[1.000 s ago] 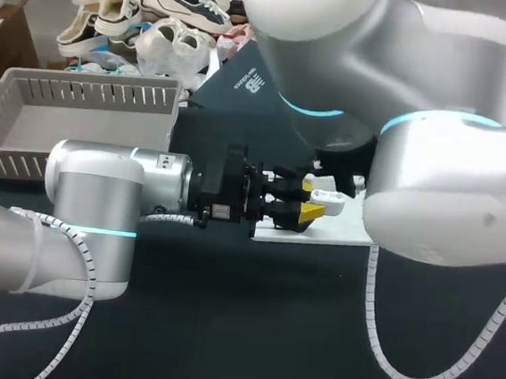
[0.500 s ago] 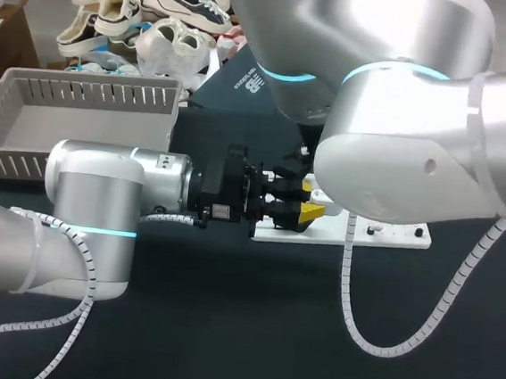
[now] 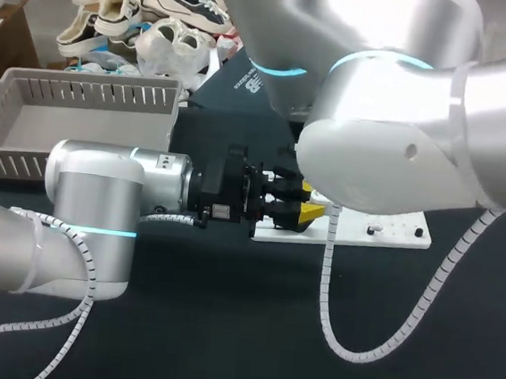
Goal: Pick up each earbud case from the left stands, insert the matching earbuds, close the lid, and place the case in the box.
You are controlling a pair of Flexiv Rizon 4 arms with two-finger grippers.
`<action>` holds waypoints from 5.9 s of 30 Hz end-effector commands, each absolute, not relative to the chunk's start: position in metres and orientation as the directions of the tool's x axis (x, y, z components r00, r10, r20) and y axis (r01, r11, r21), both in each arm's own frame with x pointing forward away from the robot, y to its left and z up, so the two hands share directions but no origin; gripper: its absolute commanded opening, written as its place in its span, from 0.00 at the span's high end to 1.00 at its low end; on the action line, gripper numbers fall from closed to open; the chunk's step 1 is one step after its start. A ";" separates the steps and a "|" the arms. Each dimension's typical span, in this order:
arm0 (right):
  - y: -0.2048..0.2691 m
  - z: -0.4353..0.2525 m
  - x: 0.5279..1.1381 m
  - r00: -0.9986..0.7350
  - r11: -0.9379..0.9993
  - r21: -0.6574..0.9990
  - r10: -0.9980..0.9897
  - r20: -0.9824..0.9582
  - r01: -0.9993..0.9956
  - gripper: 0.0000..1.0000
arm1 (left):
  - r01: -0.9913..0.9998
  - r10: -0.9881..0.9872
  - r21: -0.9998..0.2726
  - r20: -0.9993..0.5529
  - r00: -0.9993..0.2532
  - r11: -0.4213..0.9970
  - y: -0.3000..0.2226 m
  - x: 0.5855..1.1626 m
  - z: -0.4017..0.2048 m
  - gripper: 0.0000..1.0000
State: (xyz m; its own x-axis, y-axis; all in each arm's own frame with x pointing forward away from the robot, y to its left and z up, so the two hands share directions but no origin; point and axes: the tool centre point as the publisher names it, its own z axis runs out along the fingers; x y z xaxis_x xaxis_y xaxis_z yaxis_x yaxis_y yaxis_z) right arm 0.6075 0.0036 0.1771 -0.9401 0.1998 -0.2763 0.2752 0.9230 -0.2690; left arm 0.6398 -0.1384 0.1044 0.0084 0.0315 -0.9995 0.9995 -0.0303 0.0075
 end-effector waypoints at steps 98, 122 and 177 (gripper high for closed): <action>0.011 0.146 0.628 -0.808 0.746 -0.311 0.544 -0.225 0.589 1.00 | 1.000 0.031 0.010 -0.999 0.010 -0.025 -0.139 0.638 0.104 1.00; 0.013 0.151 0.621 -0.824 0.770 -0.294 0.523 -0.218 0.566 0.51 | 1.000 0.031 0.010 -0.999 0.010 -0.025 -0.139 0.638 0.104 1.00; -0.066 0.163 0.608 -0.871 0.880 0.095 0.474 -0.129 0.465 0.50 | 1.000 0.031 0.010 -0.999 0.010 -0.025 -0.139 0.638 0.104 1.00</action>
